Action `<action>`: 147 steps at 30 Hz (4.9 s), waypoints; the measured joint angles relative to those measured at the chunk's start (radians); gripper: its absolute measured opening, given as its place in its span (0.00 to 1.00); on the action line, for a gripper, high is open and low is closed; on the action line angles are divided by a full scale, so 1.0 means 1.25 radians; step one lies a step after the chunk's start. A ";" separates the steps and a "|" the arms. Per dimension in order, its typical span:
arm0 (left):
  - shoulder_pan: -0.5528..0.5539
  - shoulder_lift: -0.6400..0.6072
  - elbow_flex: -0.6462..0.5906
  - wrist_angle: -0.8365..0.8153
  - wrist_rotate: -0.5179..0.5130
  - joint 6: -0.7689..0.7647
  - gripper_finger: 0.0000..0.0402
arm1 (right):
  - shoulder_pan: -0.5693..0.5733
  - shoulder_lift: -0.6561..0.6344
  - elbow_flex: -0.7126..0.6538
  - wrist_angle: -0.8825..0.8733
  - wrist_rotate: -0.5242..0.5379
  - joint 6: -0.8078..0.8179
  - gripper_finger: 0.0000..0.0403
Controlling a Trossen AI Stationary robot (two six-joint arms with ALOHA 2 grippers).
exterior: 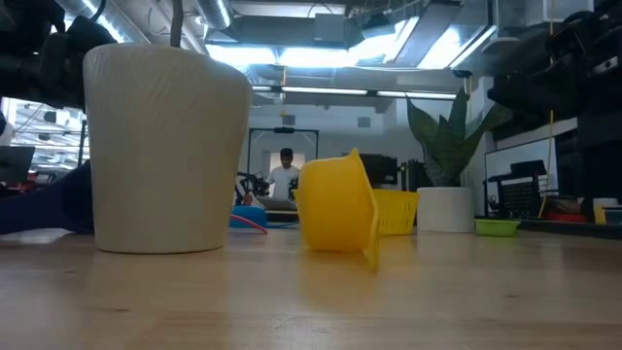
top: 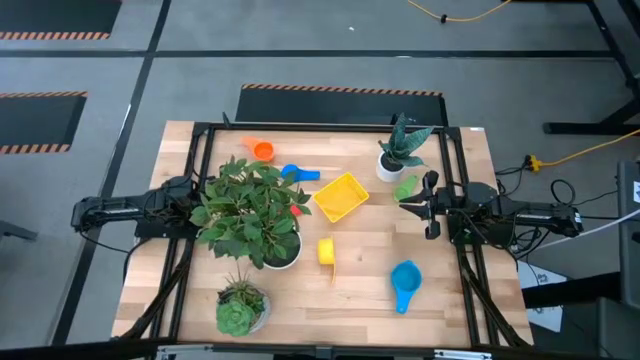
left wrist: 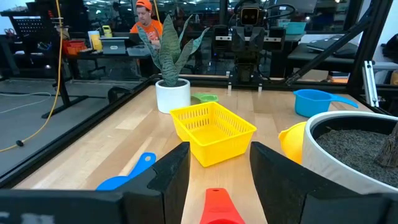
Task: Nest measuring cups in basket
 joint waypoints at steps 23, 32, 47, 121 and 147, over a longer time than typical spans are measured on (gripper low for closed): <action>0.000 0.000 0.000 0.000 0.000 0.000 0.40 | 0.000 0.000 0.000 0.000 -0.001 0.002 0.15; 0.000 0.000 0.000 0.000 0.000 0.000 0.40 | 0.000 0.000 0.000 0.023 -0.011 0.212 0.16; 0.000 0.000 0.000 0.000 0.000 0.000 0.40 | 0.000 0.000 0.000 0.049 -0.009 0.339 0.34; 0.000 0.000 0.000 0.000 0.000 0.000 0.40 | 0.153 1.256 0.570 0.205 0.035 -0.461 0.36; 0.000 0.000 0.000 0.000 0.000 0.000 0.40 | 0.153 1.419 0.596 0.349 -0.052 -0.463 0.33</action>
